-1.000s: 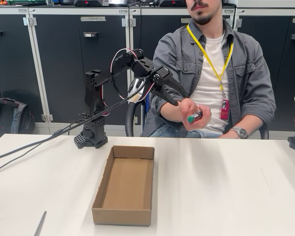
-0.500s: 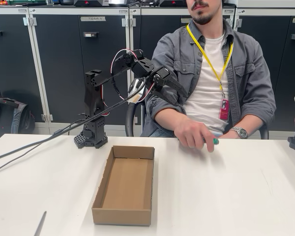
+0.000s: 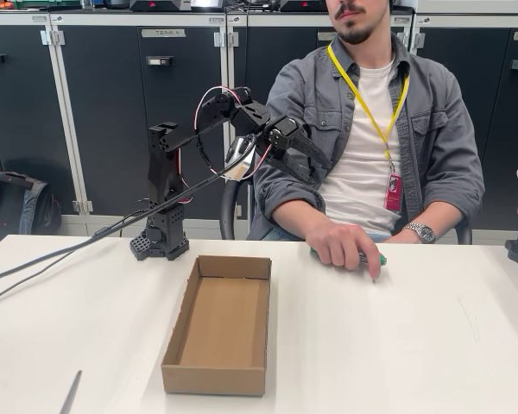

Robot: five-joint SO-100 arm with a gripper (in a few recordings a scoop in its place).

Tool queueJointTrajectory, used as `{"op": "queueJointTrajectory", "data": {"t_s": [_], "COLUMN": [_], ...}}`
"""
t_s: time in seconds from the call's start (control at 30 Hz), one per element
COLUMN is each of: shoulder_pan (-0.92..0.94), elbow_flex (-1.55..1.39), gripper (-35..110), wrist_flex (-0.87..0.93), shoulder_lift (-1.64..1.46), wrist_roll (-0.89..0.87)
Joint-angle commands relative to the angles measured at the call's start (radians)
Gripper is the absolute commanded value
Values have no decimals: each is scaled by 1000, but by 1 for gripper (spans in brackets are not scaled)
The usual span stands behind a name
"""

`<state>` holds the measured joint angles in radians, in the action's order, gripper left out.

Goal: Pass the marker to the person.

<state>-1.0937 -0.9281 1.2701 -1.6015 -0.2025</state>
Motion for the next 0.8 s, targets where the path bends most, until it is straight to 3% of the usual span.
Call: {"op": "queueJointTrajectory", "data": {"t_s": [0.0,0.77], "shoulder_pan": [0,3], "elbow_flex": [5,-15], "gripper": [30,29], "wrist_flex": [-18,-14], "shoulder_lift": [-67,-78], "wrist_roll": [15,15]}}
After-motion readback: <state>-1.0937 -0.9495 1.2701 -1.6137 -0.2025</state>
